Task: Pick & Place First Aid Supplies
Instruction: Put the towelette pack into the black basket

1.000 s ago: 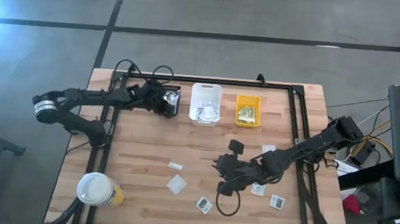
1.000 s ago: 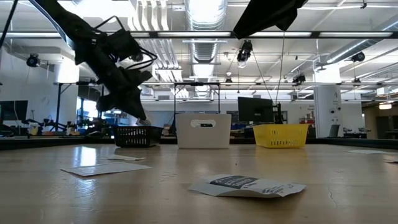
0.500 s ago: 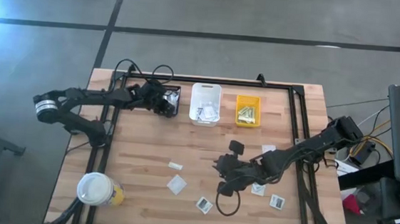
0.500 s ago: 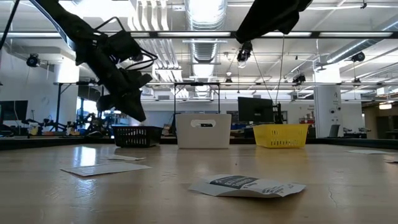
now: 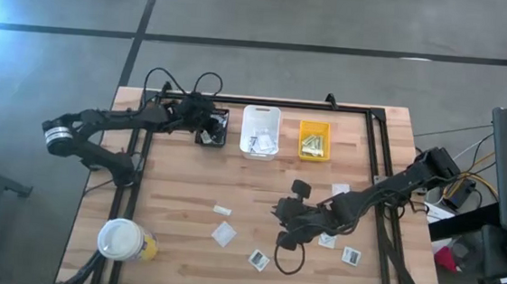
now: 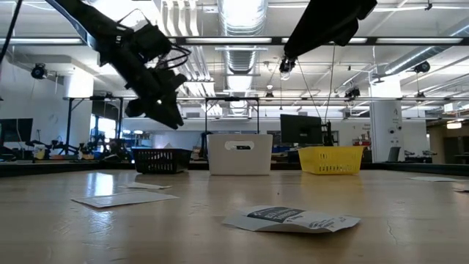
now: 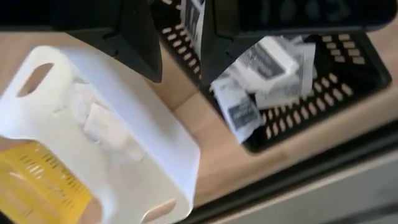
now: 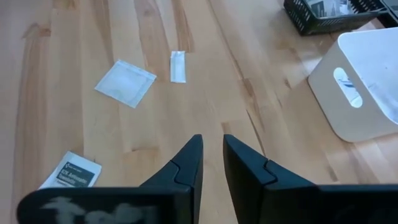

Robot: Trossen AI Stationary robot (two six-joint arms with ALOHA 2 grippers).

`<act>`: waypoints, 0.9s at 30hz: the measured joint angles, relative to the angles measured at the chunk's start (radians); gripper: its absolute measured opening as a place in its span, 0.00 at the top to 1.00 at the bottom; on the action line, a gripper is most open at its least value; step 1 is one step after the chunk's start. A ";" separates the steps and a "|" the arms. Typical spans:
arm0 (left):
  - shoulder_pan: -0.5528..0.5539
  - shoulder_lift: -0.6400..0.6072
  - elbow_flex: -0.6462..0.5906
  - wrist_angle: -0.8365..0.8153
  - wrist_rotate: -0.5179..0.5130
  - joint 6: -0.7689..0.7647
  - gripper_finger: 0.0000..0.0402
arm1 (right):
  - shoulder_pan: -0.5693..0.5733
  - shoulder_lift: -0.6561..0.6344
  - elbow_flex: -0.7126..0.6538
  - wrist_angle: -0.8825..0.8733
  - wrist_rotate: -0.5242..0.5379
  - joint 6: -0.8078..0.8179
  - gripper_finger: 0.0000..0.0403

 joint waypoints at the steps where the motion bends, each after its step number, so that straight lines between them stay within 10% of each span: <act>1: 0.000 0.000 0.015 -0.011 0.001 0.013 0.74 | 0.004 0.000 0.000 0.000 0.000 0.000 0.86; 14: -0.075 -0.001 0.089 -0.072 0.123 0.073 0.74 | 0.082 0.000 0.000 0.000 0.000 0.000 0.91; 27: -0.390 -0.002 0.088 -0.061 0.106 0.119 0.74 | 0.129 0.085 -0.003 0.049 -0.107 -0.008 0.93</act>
